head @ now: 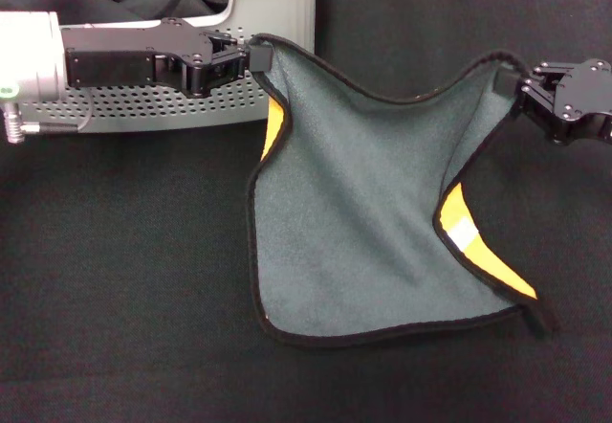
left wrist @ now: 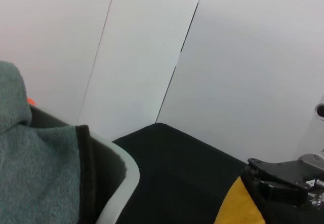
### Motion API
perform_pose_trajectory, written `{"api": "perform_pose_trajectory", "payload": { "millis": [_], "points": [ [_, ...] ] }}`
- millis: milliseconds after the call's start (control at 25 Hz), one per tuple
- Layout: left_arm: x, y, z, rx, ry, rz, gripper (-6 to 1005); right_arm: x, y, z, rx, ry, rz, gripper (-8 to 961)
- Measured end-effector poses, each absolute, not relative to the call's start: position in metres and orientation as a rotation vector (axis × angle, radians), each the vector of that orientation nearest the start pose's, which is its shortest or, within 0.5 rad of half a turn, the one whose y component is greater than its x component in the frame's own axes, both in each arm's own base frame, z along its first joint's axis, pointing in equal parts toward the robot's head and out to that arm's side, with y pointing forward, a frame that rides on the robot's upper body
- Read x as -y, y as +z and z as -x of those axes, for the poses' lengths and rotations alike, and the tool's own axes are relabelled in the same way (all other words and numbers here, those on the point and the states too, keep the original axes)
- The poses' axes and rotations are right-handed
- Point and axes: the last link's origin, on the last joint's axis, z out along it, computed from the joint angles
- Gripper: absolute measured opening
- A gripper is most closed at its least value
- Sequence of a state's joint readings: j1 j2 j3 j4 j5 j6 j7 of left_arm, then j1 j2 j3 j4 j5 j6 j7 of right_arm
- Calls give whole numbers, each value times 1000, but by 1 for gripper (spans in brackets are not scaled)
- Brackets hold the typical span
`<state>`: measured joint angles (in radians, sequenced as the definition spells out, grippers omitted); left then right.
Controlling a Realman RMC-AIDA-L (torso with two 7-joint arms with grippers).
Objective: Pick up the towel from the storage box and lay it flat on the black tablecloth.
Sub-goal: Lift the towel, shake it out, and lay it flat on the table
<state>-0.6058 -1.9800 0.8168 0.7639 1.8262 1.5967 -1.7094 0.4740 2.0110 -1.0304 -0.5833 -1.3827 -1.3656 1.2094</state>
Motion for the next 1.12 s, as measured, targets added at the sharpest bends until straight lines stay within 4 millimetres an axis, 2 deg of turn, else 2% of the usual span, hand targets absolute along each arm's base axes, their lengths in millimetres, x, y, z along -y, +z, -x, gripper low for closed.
{"api": "perform_pose_trajectory", "payload": {
  "millis": [1120],
  "points": [
    [-365,48,218,740,-803,2735,25,-351,13,-257,-544,945,2442,57]
  ]
}}
